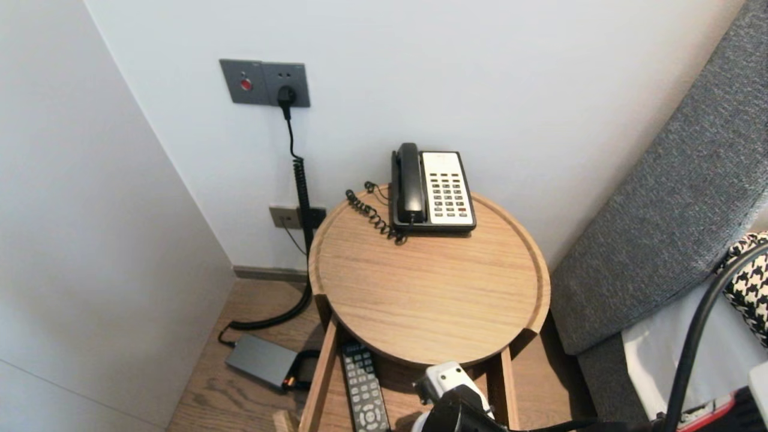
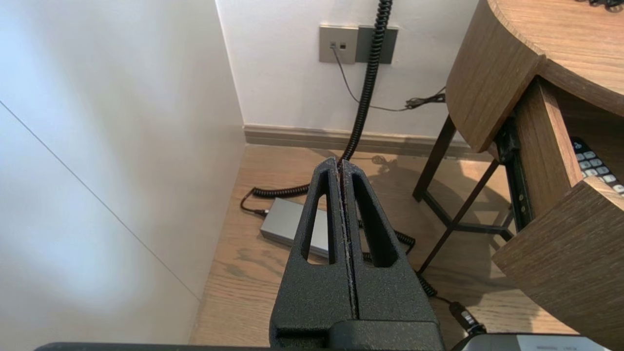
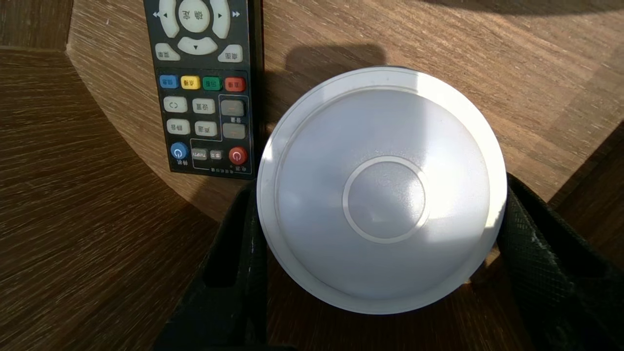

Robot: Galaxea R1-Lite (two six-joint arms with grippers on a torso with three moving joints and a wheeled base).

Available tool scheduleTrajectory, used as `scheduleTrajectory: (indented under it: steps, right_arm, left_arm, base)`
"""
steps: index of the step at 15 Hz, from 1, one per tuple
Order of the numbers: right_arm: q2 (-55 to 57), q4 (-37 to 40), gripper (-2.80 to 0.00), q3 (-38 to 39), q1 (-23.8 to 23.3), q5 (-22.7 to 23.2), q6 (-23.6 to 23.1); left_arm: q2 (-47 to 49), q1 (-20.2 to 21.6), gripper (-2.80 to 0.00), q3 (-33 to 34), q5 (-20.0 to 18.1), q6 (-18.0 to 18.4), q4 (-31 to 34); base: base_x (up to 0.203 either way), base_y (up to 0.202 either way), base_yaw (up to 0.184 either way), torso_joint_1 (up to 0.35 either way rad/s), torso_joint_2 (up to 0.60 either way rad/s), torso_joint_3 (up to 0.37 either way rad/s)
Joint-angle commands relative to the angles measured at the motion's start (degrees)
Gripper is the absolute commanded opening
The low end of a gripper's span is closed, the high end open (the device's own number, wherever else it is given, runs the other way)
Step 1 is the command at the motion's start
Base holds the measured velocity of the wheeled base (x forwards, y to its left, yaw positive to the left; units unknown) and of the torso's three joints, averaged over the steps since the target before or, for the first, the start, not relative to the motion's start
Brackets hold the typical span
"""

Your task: Put the remote controls on the table in the drawer one by one

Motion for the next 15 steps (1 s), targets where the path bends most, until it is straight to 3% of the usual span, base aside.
scheduleTrajectory:
  steps: [1, 15]
  right_arm:
    - [1.13, -0.03, -2.80, -0.54, -0.01, -0.48, 0.21]
    - [-2.30, -0.39, -2.80, -2.24, -0.54, -1.01, -2.06]
  left_arm:
    - [-0.01, 0.00, -2.80, 0.70, -0.01, 0.00, -0.02]
    - [-0.01, 0.00, -2.80, 0.70, -0.01, 0.00, -0.02]
  base:
    - [0.000, 0.000, 0.000, 0.000, 0.00, 0.000]
    - [0.000, 0.000, 0.000, 0.000, 0.00, 0.000]
